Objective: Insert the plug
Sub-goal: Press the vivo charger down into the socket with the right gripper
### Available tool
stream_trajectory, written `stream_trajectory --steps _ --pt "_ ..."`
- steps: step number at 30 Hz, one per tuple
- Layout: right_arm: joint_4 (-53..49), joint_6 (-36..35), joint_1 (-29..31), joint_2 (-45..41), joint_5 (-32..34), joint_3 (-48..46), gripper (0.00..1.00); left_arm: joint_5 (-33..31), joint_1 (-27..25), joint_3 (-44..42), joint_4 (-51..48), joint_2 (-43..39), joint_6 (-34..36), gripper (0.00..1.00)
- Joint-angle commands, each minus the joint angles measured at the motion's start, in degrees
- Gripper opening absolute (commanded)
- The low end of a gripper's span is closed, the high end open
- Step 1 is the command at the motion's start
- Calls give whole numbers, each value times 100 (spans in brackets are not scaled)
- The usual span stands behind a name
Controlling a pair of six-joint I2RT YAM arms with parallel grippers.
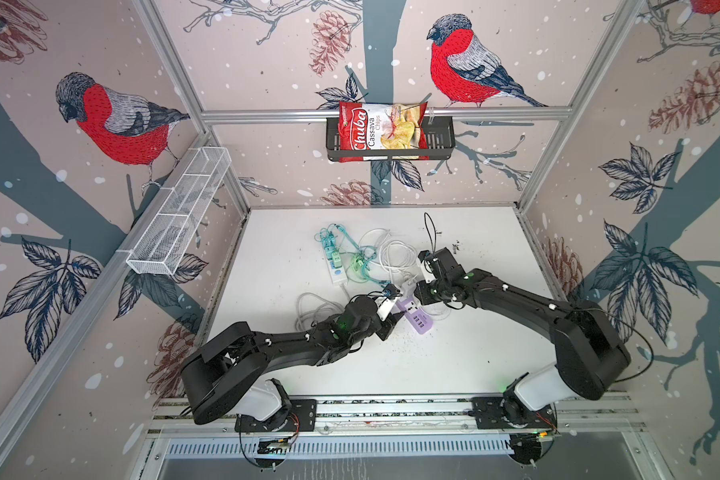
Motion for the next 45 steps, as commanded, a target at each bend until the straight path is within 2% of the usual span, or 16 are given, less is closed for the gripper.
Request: stream_trajectory --steps 1,13,22,26,41,43,45 --pt "-233 -37 1 -42 156 21 0 42 -23 9 292 33 44 49" --pt "14 -153 211 -242 -38 -83 0 101 -20 34 320 139 59 47" --pt "-1 -115 382 -6 334 -127 0 140 -18 81 273 159 37 47" --pt "18 -98 392 -67 228 -85 0 137 -24 83 258 167 35 47" --pt "-461 -95 401 154 801 123 0 118 -25 62 249 163 46 46" --pt "-724 27 421 214 1173 217 0 95 -25 79 218 172 54 46" --pt "-674 20 444 182 1063 217 0 89 -21 94 161 159 41 46"
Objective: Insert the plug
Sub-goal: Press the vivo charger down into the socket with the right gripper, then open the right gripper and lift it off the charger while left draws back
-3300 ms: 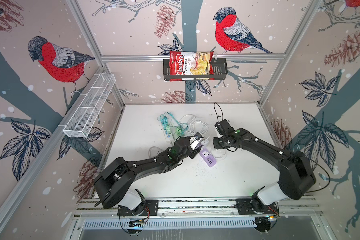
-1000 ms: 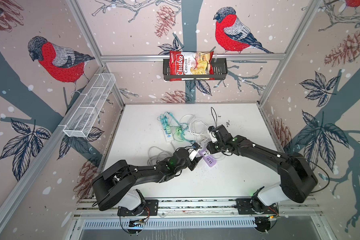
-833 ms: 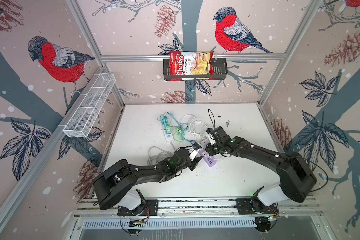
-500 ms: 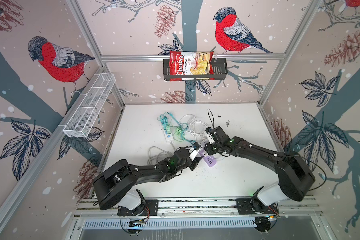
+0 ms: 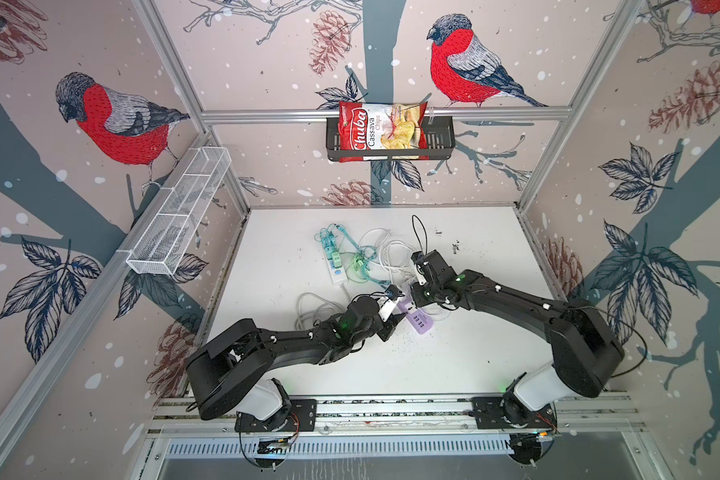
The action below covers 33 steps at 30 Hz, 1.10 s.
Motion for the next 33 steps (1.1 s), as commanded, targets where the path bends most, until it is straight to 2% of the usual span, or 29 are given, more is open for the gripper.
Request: stream_trajectory --steps 1,4,8,14,17,21,25,33 --pt "-509 82 62 6 243 11 0 25 -15 41 141 4 39 46" --pt "-514 111 70 8 249 46 0 117 -27 102 181 150 85 45" --pt "-354 282 -65 -187 -224 96 0 185 -236 8 736 352 -125 42" --pt "-464 1105 -445 -723 -605 212 1 -783 -1028 -71 2124 869 -575 45" --pt "-486 1290 -728 -1063 -888 68 1 -1049 -1172 104 2574 1258 -752 45" --pt "-689 1450 -953 -1427 -823 -60 1 -1508 -1253 265 3076 1732 -948 46" --pt "-908 1724 -1207 -1983 -701 -182 1 -1696 -1263 586 3656 2243 -896 45" --pt "-1749 1986 -2762 -3648 168 239 0 -1592 -1298 1988 3486 3107 -574 45"
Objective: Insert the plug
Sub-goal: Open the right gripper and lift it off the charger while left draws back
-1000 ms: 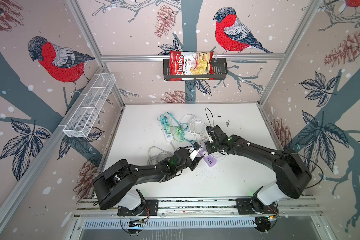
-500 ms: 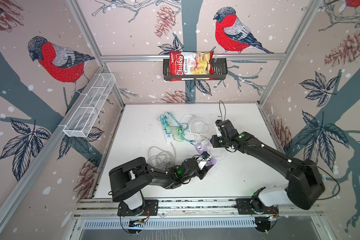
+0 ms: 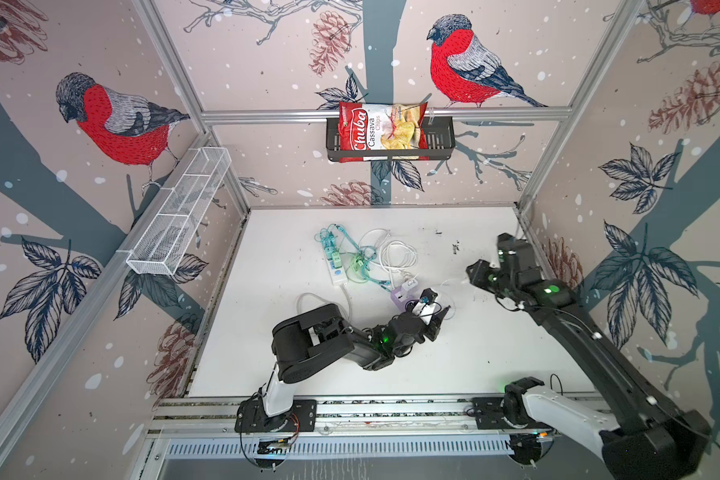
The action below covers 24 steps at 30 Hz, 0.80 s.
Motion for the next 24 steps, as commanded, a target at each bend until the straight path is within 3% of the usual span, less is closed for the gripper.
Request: stream_trajectory --steps 1,5,11,18,24 --pt "-346 136 -433 -401 408 351 1 76 -19 323 409 169 134 45" --pt "-519 137 -546 -503 375 935 2 392 -19 1023 192 468 161 45" --pt "-1207 -82 -498 -407 1484 1558 1 231 -106 1433 736 805 81 43" --pt "-314 108 -251 -256 1287 -102 0 -1163 -212 104 720 -224 314 42" --pt "477 343 906 324 1556 -1195 0 -2257 -406 -1174 445 -1299 627 42"
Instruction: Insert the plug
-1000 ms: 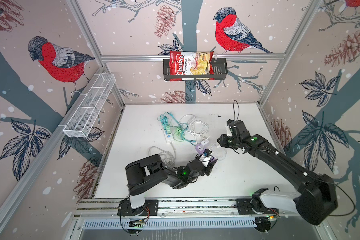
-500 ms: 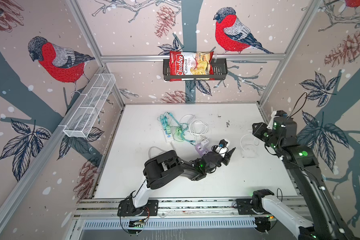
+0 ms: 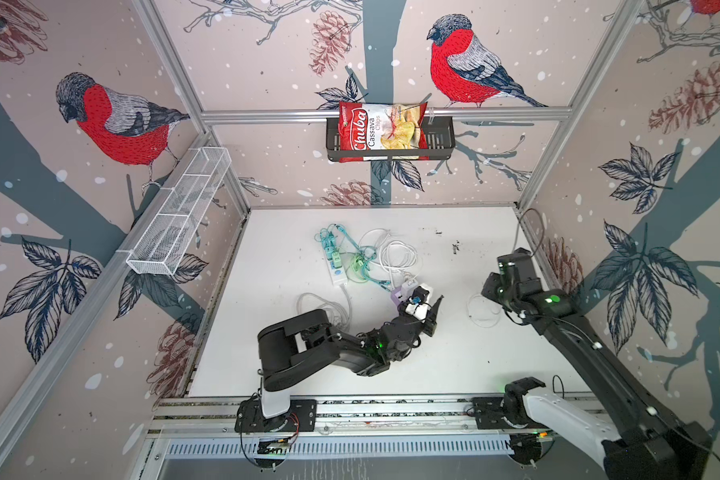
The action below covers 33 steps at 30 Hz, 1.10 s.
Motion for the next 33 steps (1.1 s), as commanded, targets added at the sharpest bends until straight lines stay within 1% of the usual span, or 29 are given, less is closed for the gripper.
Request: stream_trajectory --steps 1,2,6,10,13,16,19,22,27,33 --pt "760 211 628 340 248 -286 0 -925 -136 -445 -50 -424 256 42" --pt "879 135 867 505 206 -294 0 -1084 -182 -586 -111 -544 257 42" --pt "1377 -8 1597 1026 452 -317 0 -1458 -411 -993 -131 -759 142 41" --pt "1732 -62 1897 1336 430 -223 0 -1748 -689 -1273 356 -634 175 41" --pt "2143 -214 1980 1409 138 -257 0 -1865 -823 -1325 602 -483 178 41" --pt "2474 -460 2242 1667 55 -278 0 -1970 -853 -1387 874 -358 143 41" --pt "2525 -592 2552 1908 155 -203 0 -2069 -853 -1391 877 -395 225 41" --pt "2633 -729 2782 2114 66 -179 0 -2140 -853 -1434 841 -490 216 41" --pt "2733 -751 2870 2278 28 -190 0 -2208 -852 -1575 1063 -465 182 41" --pt "2737 -1045 2849 2266 -76 -147 0 -2261 -853 -1576 1046 -462 257 41"
